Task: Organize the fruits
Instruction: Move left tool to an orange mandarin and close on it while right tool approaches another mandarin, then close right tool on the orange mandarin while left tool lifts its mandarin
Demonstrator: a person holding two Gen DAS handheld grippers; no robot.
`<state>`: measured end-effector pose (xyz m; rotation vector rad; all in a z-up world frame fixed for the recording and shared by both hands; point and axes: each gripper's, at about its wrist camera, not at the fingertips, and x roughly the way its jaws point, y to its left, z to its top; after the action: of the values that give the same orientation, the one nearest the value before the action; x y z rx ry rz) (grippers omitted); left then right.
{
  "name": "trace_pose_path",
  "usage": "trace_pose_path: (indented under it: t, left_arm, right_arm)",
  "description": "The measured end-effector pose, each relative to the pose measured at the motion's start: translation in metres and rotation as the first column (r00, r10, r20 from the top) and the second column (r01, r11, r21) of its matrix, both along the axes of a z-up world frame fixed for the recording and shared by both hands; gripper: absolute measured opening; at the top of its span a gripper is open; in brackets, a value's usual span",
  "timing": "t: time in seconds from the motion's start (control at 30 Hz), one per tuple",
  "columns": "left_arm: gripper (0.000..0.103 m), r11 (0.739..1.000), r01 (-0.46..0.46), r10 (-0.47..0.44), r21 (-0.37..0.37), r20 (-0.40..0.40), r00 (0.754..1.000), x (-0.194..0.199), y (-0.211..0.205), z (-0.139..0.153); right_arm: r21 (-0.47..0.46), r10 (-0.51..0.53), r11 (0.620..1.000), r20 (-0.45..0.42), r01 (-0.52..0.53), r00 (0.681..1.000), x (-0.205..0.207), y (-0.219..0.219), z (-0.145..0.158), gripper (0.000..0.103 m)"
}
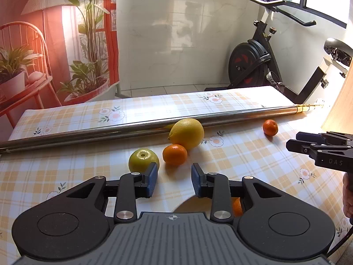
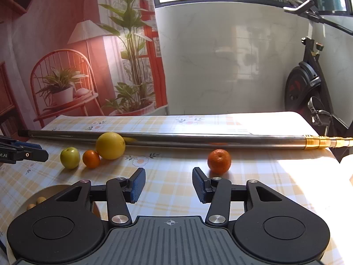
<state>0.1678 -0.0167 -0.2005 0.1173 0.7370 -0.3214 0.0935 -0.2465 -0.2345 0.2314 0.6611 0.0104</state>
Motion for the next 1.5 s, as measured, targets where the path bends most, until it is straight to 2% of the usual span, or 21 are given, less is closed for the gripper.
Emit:
trace_pose_path:
  t: [0.27, 0.53, 0.83, 1.1, 1.4, 1.5]
  left_arm:
    - [0.035, 0.999, 0.033, -0.032, 0.027, -0.026, 0.999, 0.041, -0.019, -0.019]
    - [0.035, 0.993, 0.066, -0.06, 0.103, -0.058, 0.997, 0.07, -0.027, -0.039]
    - [0.039, 0.987, 0.089, -0.08, 0.137, -0.071, 0.994, 0.081, -0.031, -0.044]
    - [0.04, 0.983, 0.074, -0.061, 0.167, -0.083, 0.995, 0.087, -0.031, -0.047]
    - [0.041, 0.976, 0.085, -0.075, 0.203, -0.058, 0.996, 0.083, -0.035, -0.049]
    - [0.041, 0.982, 0.089, -0.08, 0.166, -0.064, 0.995, 0.078, -0.033, -0.046]
  right_arm:
    - [0.032, -0.015, 0.999, -0.01, 0.015, 1.0, 0.005, -0.005, -0.009, 0.044]
    - [0.062, -0.026, 0.998, -0.037, 0.028, 0.999, 0.008, -0.011, -0.022, 0.044]
    - [0.063, -0.03, 0.997, -0.048, 0.033, 0.998, 0.013, -0.013, -0.028, 0.044]
    - [0.04, -0.036, 0.998, -0.056, 0.038, 0.998, 0.02, -0.017, -0.031, 0.044]
    - [0.038, -0.029, 0.999, -0.05, 0.031, 0.998, 0.025, -0.017, -0.029, 0.044]
    - [0.028, -0.039, 0.999, -0.043, 0.04, 0.998, 0.03, -0.019, -0.029, 0.044]
